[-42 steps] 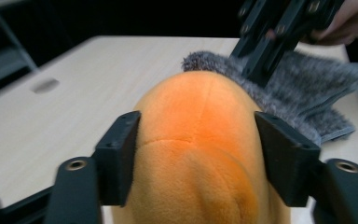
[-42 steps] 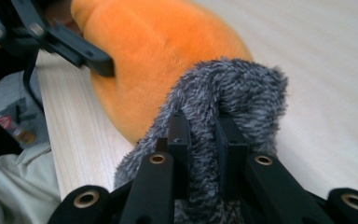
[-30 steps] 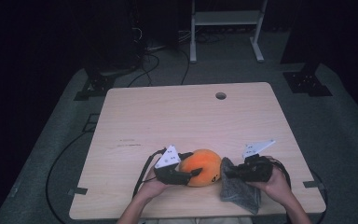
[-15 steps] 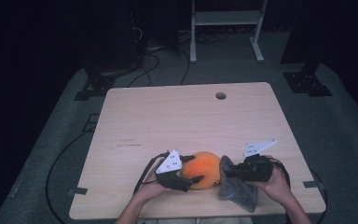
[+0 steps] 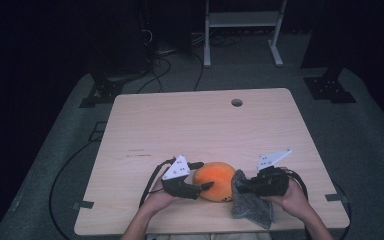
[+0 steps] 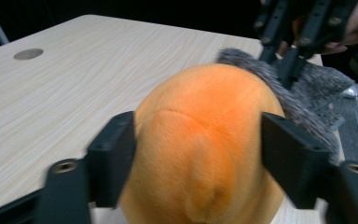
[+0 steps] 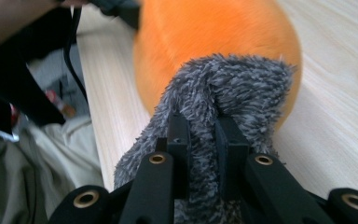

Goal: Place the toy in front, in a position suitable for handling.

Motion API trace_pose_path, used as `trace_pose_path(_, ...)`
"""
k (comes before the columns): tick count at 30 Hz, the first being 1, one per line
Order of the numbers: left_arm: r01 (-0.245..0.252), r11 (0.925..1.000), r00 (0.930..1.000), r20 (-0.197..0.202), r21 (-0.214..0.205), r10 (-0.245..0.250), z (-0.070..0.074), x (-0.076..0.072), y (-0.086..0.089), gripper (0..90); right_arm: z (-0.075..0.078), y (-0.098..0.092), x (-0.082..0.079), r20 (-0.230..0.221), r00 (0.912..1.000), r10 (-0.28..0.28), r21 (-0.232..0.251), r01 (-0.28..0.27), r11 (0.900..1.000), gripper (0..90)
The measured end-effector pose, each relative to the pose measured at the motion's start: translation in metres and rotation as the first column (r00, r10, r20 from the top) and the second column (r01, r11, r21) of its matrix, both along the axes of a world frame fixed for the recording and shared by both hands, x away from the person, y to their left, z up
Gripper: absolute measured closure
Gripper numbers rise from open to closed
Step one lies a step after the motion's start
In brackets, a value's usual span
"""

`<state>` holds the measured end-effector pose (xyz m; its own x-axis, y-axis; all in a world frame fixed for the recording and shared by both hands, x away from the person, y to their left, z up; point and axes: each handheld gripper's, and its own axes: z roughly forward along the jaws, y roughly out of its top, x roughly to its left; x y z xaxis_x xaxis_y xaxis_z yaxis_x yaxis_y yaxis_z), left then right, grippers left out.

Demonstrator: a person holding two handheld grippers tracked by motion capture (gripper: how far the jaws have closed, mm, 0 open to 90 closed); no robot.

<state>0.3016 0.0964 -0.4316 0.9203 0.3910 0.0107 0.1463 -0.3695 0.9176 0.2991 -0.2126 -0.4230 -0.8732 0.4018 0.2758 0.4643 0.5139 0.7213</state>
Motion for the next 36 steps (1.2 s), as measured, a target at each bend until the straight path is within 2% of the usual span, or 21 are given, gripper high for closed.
trace_pose_path(2,-0.001,1.0000,1.0000,0.009,0.008,0.001,0.000,-0.001,0.000,37.7,0.006,0.003,-0.002,0.037,0.9992,0.016,-0.033,-0.014,0.9993,77.7)
trace_pose_path(3,0.000,0.9998,0.9999,0.015,0.018,0.000,0.000,-0.001,0.000,38.9,0.009,0.003,-0.002,0.052,0.9986,0.009,-0.031,-0.007,0.9995,77.8)
trace_pose_path(6,0.035,0.9989,0.9989,0.031,0.031,-0.036,0.000,-0.003,-0.002,40.1,0.026,0.004,-0.003,0.113,0.9928,-0.039,0.069,0.031,0.9971,77.6)
trace_pose_path(7,0.038,0.9984,0.9983,0.043,0.040,-0.040,0.000,-0.004,-0.003,40.2,0.030,0.007,-0.003,0.135,0.9893,-0.055,0.087,0.043,0.9953,77.2)
trace_pose_path(10,0.033,0.9982,0.9982,0.048,0.050,-0.036,0.000,-0.004,-0.003,39.5,0.029,0.019,-0.001,0.152,0.9874,-0.045,0.052,0.037,0.9980,76.9)
trace_pose_path(11,0.031,0.9986,0.9985,0.045,0.042,-0.033,0.000,-0.003,-0.002,38.7,0.027,0.020,0.000,0.146,0.9885,-0.040,0.046,0.034,0.9984,77.2)
trace_pose_path(14,-0.002,1.0000,1.0000,-0.002,0.007,0.003,0.002,0.002,0.001,33.4,0.020,0.016,0.003,0.119,0.9922,-0.035,0.041,0.030,0.9987,77.7)
trace_pose_path(17,-0.022,0.9998,0.9997,-0.011,0.001,0.022,0.002,0.004,0.001,33.7,0.011,0.008,0.003,0.083,0.9959,-0.035,0.021,0.034,0.9992,77.7)
trace_pose_path(20,-0.019,0.9998,0.9995,-0.025,-0.005,0.019,0.001,0.006,0.004,34.0,0.003,0.002,0.004,0.045,0.9983,-0.036,0.003,0.036,0.9994,77.8)
trace_pose_path(22,-0.007,0.9999,0.9998,-0.021,-0.012,0.007,0.000,0.005,0.004,35.4,0.002,0.001,0.003,0.034,0.9991,-0.024,-0.016,0.025,0.9996,77.7)
trace_pose_path(24,-0.011,0.9999,0.9997,-0.022,-0.013,0.010,-0.003,0.004,0.002,36.1,0.007,0.000,0.002,0.053,0.9982,-0.026,-0.021,0.027,0.9994,77.7)
trace_pose_path(26,-0.004,0.9999,0.9999,-0.015,-0.010,0.004,-0.003,0.003,0.002,36.6,0.013,-0.001,0.003,0.070,0.9966,-0.045,0.016,0.044,0.9989,77.7)
trace_pose_path(28,0.000,1.0000,1.0000,-0.009,-0.005,0.000,-0.002,0.003,0.003,36.7,0.014,-0.001,0.004,0.065,0.9970,-0.043,0.045,0.040,0.9982,77.6)
trace_pose_path(32,-0.004,1.0000,1.0000,-0.008,-0.001,0.004,-0.002,0.004,0.005,35.9,0.004,0.002,0.006,0.029,0.9994,-0.021,0.011,0.021,0.9997,77.4)
trace_pose_path(36,-0.010,0.9999,0.9999,-0.002,0.003,0.010,-0.003,0.003,0.002,35.3,-0.003,-0.004,0.005,-0.011,0.9997,-0.023,-0.042,0.022,0.9989,77.4)
